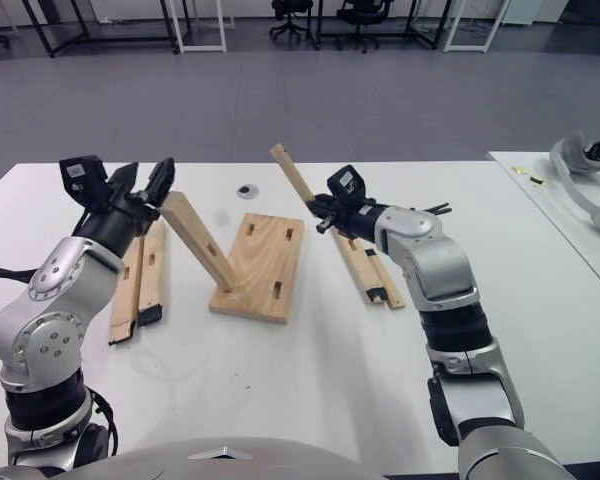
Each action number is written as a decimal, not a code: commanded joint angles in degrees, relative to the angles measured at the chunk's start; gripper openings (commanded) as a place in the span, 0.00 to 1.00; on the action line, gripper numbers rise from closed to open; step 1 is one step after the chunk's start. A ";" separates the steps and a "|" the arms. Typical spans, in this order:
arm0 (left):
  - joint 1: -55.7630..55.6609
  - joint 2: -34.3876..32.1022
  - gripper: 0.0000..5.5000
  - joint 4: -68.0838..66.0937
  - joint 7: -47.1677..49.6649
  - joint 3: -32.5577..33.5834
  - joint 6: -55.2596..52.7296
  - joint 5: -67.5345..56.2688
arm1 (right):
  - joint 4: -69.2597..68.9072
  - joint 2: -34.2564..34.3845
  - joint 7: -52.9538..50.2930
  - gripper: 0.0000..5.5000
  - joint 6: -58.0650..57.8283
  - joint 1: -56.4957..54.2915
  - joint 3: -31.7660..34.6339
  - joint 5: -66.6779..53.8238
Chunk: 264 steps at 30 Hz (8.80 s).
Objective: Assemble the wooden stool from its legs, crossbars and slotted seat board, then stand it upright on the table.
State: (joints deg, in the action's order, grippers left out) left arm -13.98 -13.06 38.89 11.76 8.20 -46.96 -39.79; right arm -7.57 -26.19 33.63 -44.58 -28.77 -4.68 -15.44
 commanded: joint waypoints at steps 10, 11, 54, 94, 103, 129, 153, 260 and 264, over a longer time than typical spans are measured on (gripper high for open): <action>-6.94 -3.48 0.62 -8.96 -8.22 2.37 -1.11 -1.30 | 2.57 4.16 -3.03 0.08 1.82 -2.50 2.74 -1.83; -7.96 -5.72 0.62 -10.53 -11.31 4.46 -0.78 -2.64 | 2.14 4.62 -2.49 0.08 1.57 -2.80 3.03 -2.77; -23.09 -17.02 0.11 -26.56 -47.93 7.44 -10.11 -35.25 | -8.93 8.08 0.90 0.08 -22.69 -6.29 8.18 -48.08; -18.99 -20.28 0.07 -22.25 -22.27 13.04 6.22 -7.45 | -2.58 8.76 -7.00 0.57 -15.14 -3.05 10.37 -42.87; -8.71 -9.52 0.07 -26.56 -4.20 10.98 9.37 10.64 | -0.32 11.45 -13.16 0.57 -11.36 -2.33 12.22 -37.70; -0.79 3.58 0.07 -26.20 -0.31 9.88 9.93 18.50 | 1.31 11.90 -13.21 0.57 -11.60 -2.99 13.14 -35.82; -0.42 3.90 0.07 -25.90 -3.03 5.82 11.81 23.80 | 1.63 11.78 -12.74 0.57 -11.78 -3.40 13.13 -35.76; 15.90 -16.07 0.54 -33.27 -40.85 -11.42 -2.05 25.91 | -0.12 17.39 -20.49 0.57 -11.11 -0.09 15.64 -35.79; 17.19 -21.23 0.42 -32.74 -43.52 -17.87 4.41 30.87 | -0.33 17.58 -21.14 0.57 -11.45 -0.03 16.32 -36.05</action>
State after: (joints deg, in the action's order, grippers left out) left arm -1.31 -31.75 9.40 -30.65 -4.63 -42.29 -12.80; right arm -7.28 -8.55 13.20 -55.79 -29.07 11.13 -51.32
